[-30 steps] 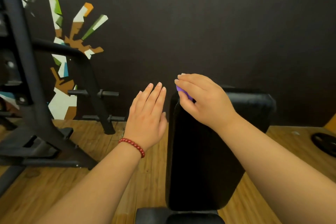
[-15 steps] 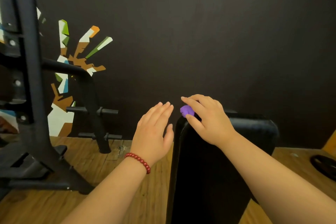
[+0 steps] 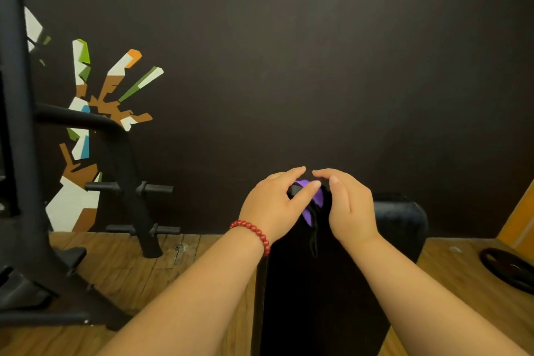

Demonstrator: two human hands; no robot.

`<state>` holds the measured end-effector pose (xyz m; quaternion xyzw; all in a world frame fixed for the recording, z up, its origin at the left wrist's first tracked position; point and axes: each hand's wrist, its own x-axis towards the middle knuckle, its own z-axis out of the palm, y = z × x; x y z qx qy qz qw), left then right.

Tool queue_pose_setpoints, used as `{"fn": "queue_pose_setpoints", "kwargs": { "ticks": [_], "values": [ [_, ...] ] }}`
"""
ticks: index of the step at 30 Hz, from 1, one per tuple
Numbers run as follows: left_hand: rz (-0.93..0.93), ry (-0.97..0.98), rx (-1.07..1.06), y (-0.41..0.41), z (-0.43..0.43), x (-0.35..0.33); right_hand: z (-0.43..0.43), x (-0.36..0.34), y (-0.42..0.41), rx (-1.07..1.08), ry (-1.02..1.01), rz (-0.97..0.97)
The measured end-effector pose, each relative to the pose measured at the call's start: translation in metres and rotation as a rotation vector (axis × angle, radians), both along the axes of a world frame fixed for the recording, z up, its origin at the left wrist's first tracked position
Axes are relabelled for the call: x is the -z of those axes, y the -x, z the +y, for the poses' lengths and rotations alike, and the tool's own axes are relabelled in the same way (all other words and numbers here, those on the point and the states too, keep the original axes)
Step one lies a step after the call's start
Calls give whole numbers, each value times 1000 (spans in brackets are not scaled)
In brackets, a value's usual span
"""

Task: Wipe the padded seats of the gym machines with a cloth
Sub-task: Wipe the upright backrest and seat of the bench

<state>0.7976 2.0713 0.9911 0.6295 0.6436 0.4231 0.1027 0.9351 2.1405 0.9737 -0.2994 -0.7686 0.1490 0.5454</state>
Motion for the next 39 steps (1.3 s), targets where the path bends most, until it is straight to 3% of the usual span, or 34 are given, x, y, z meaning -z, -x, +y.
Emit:
{"fn": "queue_pose_setpoints", "kwargs": {
  "ticks": [9, 14, 25, 30, 35, 39],
  "values": [
    [-145, -121, -130, 20, -11, 22, 2, 9, -1, 48, -147, -123],
    [-326, 18, -3, 23, -5, 13, -1, 9, 2, 103, -193, -208],
    [-412, -209, -186, 1, -11, 46, 2, 16, 3, 142, -371, -204],
    [-398, -145, -142, 5, -9, 38, -1, 19, 4, 153, -393, -266],
    [-679, -45, -107, 2, 4, 22, -2, 19, 5, 180, -385, -273],
    [-375, -216, -187, -5, -1, 30, -3, 18, 7, 195, -394, -279]
  ]
}}
